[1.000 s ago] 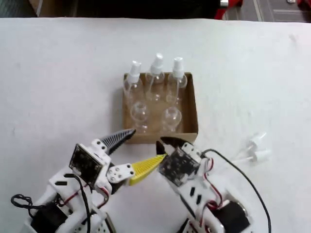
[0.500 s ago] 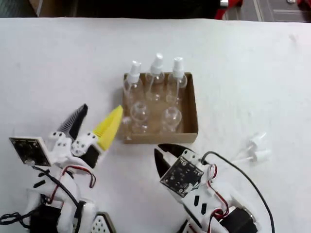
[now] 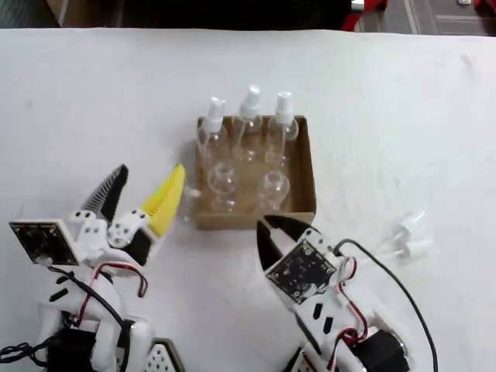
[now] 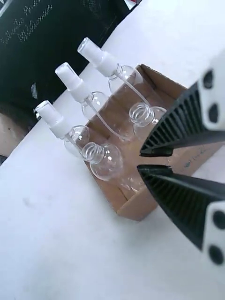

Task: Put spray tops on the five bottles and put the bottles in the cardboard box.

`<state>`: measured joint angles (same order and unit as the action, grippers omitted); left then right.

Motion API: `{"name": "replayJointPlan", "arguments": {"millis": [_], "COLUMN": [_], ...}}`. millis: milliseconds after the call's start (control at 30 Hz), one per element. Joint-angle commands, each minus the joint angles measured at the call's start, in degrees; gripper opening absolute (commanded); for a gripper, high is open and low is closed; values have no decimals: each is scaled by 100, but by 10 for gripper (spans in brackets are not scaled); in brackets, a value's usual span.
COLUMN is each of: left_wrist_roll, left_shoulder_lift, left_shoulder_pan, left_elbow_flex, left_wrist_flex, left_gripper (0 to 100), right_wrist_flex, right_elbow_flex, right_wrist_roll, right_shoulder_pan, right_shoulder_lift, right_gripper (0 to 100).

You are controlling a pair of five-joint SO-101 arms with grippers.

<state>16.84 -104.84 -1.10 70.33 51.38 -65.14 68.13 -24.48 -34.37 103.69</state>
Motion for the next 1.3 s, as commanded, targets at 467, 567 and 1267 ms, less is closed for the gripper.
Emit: {"name": "replayJointPlan", "arguments": {"millis": [467, 567, 1267], "left_wrist_roll": [-2242, -1864, -738], "left_shoulder_lift": [-4, -4, -4], "left_shoulder_pan": [-3143, -3407, -927], "left_elbow_flex": [-1424, -1521, -281], "left_wrist_flex": [2136, 2295, 193], "left_gripper": [307, 328, 343], "right_wrist_flex": [989, 1437, -110], "right_elbow_flex": [422, 835, -185], "right_wrist_roll": [-9, -9, 633], "right_shoulder_pan": [127, 75, -1068], "right_shoulder_lift": [-31, -31, -31], "right_gripper": [19, 17, 17]}}
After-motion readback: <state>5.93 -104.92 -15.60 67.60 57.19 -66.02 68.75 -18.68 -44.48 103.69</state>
